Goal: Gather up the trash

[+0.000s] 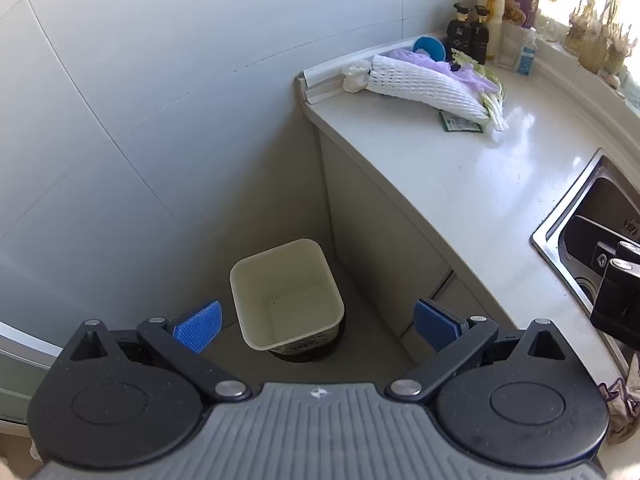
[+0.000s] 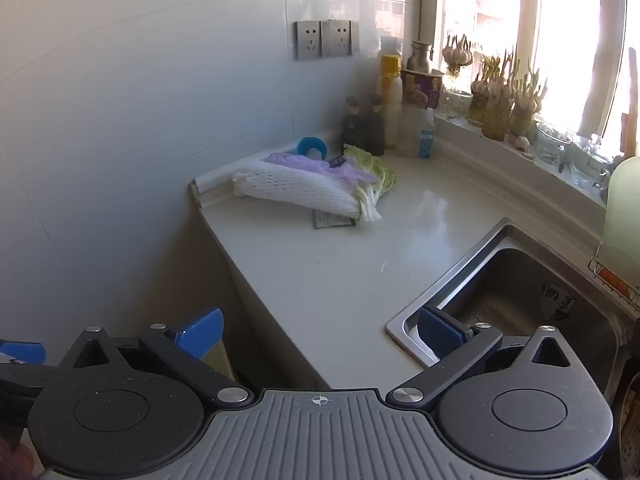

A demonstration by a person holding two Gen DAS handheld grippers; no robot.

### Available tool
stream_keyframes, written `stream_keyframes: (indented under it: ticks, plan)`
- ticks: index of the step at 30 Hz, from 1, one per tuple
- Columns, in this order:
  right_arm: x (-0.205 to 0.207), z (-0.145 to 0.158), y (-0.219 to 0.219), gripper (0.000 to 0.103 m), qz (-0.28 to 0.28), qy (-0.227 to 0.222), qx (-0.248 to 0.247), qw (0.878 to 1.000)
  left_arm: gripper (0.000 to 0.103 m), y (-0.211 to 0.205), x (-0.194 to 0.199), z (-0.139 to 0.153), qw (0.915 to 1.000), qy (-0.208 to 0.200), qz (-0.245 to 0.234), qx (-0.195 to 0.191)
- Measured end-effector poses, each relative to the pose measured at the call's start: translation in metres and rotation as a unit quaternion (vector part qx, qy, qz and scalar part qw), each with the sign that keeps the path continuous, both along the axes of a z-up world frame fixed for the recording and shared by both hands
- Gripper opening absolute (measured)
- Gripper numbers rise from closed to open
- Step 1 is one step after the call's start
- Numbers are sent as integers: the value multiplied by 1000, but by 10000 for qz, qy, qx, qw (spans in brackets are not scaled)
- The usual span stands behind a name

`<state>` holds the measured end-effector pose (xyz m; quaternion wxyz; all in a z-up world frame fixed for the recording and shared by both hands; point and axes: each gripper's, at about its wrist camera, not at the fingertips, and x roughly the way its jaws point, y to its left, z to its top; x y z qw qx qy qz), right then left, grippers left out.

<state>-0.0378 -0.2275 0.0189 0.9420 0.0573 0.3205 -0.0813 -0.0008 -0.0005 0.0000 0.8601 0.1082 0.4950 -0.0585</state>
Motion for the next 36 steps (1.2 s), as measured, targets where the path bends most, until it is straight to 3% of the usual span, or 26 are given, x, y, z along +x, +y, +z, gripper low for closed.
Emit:
stream_keyframes:
  ticks: [11, 36]
  plan:
    - [4, 3, 0, 103, -23, -33, 23, 10000, 102, -4, -2, 13, 10000, -29, -52, -15]
    - [4, 1, 3, 103, -86, -45, 57, 9999, 102, 0, 1, 7, 9999, 21, -11, -163]
